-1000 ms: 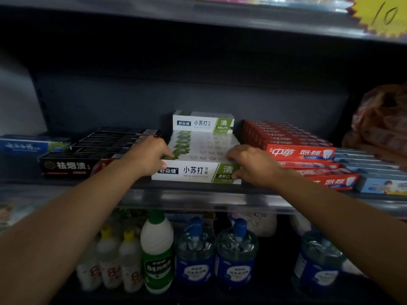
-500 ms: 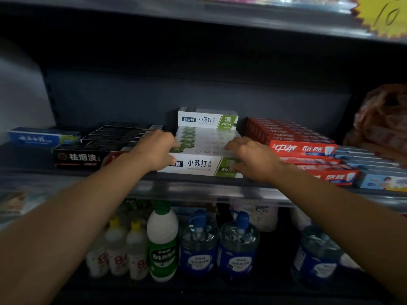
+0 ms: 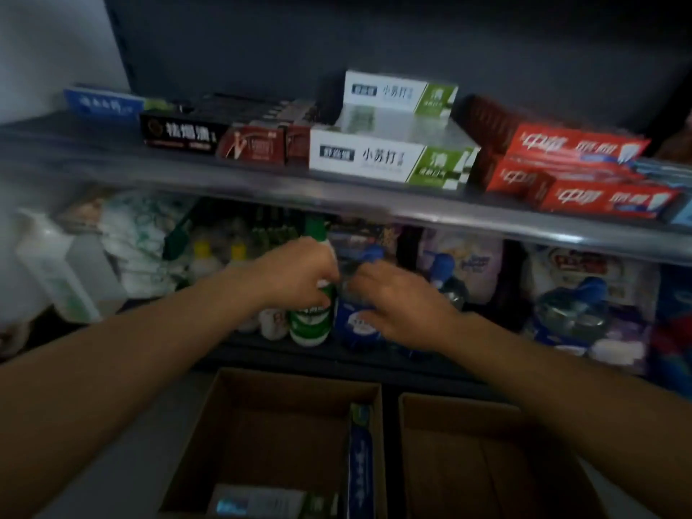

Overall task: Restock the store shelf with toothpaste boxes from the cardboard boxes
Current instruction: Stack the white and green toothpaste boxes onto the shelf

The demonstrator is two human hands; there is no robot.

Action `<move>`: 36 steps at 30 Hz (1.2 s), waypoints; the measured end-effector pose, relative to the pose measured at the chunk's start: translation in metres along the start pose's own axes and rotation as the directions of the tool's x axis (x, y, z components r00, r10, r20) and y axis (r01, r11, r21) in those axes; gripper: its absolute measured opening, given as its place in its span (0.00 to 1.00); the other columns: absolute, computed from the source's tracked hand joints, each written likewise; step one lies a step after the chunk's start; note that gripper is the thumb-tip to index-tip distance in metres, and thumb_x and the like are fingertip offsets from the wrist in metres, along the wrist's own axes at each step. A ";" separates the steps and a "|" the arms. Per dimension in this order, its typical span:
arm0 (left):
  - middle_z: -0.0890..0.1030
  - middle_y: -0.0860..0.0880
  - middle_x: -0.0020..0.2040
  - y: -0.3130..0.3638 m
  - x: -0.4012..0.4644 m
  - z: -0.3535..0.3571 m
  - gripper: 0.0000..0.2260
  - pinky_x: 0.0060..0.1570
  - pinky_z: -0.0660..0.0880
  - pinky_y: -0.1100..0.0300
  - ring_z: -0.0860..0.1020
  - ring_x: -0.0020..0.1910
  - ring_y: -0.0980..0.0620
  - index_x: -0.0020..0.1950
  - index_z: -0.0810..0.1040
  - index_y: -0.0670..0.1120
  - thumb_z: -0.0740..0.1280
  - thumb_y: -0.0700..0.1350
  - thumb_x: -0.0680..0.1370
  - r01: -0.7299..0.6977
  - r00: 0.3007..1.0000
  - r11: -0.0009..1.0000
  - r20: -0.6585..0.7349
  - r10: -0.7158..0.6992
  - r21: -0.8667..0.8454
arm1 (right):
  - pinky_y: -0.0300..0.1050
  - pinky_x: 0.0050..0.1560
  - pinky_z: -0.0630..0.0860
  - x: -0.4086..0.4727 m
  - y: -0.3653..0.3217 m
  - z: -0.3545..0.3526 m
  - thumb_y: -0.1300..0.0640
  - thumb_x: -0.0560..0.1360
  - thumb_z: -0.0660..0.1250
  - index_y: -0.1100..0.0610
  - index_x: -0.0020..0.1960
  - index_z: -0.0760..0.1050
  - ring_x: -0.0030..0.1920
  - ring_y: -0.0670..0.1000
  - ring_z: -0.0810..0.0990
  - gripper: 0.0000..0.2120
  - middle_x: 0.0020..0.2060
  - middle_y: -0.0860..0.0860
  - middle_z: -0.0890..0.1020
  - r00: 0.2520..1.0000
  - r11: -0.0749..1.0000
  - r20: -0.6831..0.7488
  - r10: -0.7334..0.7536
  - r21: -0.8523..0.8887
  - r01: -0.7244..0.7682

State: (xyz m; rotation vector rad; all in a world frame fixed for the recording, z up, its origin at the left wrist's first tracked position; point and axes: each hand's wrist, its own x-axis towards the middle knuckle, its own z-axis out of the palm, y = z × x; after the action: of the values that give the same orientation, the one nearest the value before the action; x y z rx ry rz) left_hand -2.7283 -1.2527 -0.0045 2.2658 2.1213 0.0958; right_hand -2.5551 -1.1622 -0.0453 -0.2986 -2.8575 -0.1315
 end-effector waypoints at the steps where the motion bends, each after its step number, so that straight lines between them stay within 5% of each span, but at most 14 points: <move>1: 0.83 0.45 0.49 0.000 -0.004 0.017 0.12 0.47 0.76 0.56 0.80 0.49 0.47 0.54 0.83 0.44 0.72 0.46 0.72 -0.002 0.997 1.000 0.073 0.001 0.011 | 0.55 0.52 0.76 -0.006 -0.008 0.019 0.57 0.72 0.71 0.62 0.60 0.75 0.55 0.59 0.75 0.18 0.54 0.58 0.77 0.998 0.999 0.057 0.014 0.041 -0.016; 7: 0.78 0.48 0.42 -0.011 -0.037 0.118 0.09 0.45 0.74 0.55 0.77 0.44 0.48 0.49 0.81 0.44 0.71 0.46 0.72 0.016 0.891 0.999 0.454 0.009 -0.051 | 0.50 0.61 0.68 -0.031 -0.054 0.117 0.52 0.77 0.66 0.57 0.71 0.66 0.66 0.55 0.68 0.25 0.67 0.55 0.69 0.912 0.983 0.411 -0.008 0.170 -0.068; 9: 0.80 0.46 0.48 -0.015 -0.048 0.145 0.10 0.50 0.72 0.57 0.78 0.49 0.47 0.52 0.81 0.44 0.71 0.46 0.73 0.054 0.856 0.994 0.518 0.000 -0.090 | 0.51 0.65 0.68 -0.036 -0.066 0.146 0.52 0.76 0.66 0.56 0.72 0.64 0.68 0.56 0.66 0.27 0.69 0.55 0.68 0.877 0.975 0.479 -0.048 0.213 -0.064; 14: 0.78 0.43 0.61 -0.030 -0.072 0.201 0.14 0.60 0.70 0.55 0.76 0.59 0.45 0.57 0.79 0.42 0.69 0.48 0.75 0.158 0.791 0.983 0.607 -0.071 -0.090 | 0.49 0.58 0.72 -0.050 -0.089 0.219 0.52 0.75 0.66 0.60 0.66 0.71 0.62 0.56 0.71 0.22 0.63 0.57 0.73 0.784 0.964 0.613 -0.094 0.253 -0.082; 21: 0.67 0.41 0.72 -0.046 -0.089 0.258 0.19 0.70 0.61 0.54 0.66 0.71 0.45 0.71 0.67 0.41 0.62 0.43 0.81 0.224 0.763 0.966 0.640 -0.091 -0.130 | 0.44 0.43 0.72 -0.058 -0.112 0.270 0.56 0.73 0.69 0.60 0.57 0.74 0.51 0.56 0.77 0.15 0.53 0.57 0.77 0.631 0.963 0.767 -0.113 0.242 -0.121; 27: 0.79 0.44 0.56 -0.056 -0.097 0.270 0.12 0.53 0.74 0.56 0.77 0.54 0.46 0.55 0.80 0.41 0.70 0.46 0.75 0.336 0.710 0.921 0.695 -0.111 -0.196 | 0.48 0.51 0.74 -0.068 -0.124 0.294 0.57 0.75 0.68 0.60 0.64 0.71 0.57 0.58 0.76 0.20 0.60 0.59 0.76 0.560 0.963 0.820 -0.122 0.235 -0.133; 36: 0.81 0.48 0.56 -0.084 -0.104 0.274 0.13 0.57 0.74 0.54 0.78 0.56 0.49 0.57 0.81 0.46 0.70 0.49 0.75 0.301 0.755 0.935 0.646 -0.114 -0.186 | 0.49 0.53 0.72 -0.059 -0.118 0.302 0.59 0.74 0.69 0.59 0.69 0.65 0.59 0.58 0.74 0.26 0.63 0.59 0.73 0.617 0.975 0.785 -0.064 0.182 -0.130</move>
State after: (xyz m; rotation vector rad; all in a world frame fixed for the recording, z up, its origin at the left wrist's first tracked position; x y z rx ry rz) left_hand -2.7996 -1.3469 -0.2857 1.5724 1.8237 -0.3098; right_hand -2.6008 -1.2532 -0.3592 -0.4527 -3.6961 0.4585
